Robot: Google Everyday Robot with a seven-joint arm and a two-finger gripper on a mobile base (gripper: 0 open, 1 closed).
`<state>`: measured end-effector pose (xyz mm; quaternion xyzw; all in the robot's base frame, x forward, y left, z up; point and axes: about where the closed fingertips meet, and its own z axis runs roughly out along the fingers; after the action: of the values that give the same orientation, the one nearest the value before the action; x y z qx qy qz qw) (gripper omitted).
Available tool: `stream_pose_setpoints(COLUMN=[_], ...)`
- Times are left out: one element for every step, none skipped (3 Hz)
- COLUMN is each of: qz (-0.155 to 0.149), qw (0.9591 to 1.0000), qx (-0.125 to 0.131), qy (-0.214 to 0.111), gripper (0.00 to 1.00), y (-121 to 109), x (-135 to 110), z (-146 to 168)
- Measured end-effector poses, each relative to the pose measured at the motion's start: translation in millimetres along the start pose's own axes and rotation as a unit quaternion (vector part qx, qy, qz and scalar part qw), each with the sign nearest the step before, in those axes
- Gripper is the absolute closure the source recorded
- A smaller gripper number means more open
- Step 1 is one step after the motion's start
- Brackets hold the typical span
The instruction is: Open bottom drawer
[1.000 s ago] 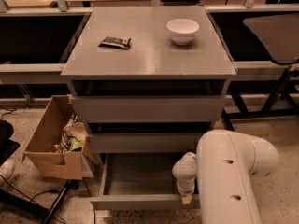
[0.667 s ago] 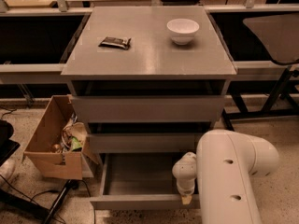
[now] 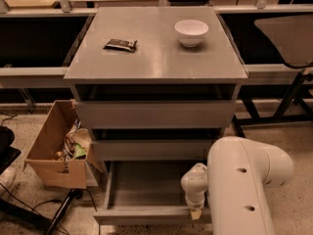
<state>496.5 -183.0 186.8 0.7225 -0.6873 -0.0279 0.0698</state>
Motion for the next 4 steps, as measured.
stream_pose_setpoints(qz=[-0.005, -0.005, -0.012, -0.012], qw=[0.9999, 0.9999, 0.9996, 0.9996], qx=[-0.012, -0.012, -0.024, -0.024], qy=[-0.001, -0.001, -0.004, -0.004], gripper=[1.00, 1.00, 1.00, 1.00], y=[17, 18, 34, 34], x=[-3, -2, -2, -2], z=[2, 0, 1, 1])
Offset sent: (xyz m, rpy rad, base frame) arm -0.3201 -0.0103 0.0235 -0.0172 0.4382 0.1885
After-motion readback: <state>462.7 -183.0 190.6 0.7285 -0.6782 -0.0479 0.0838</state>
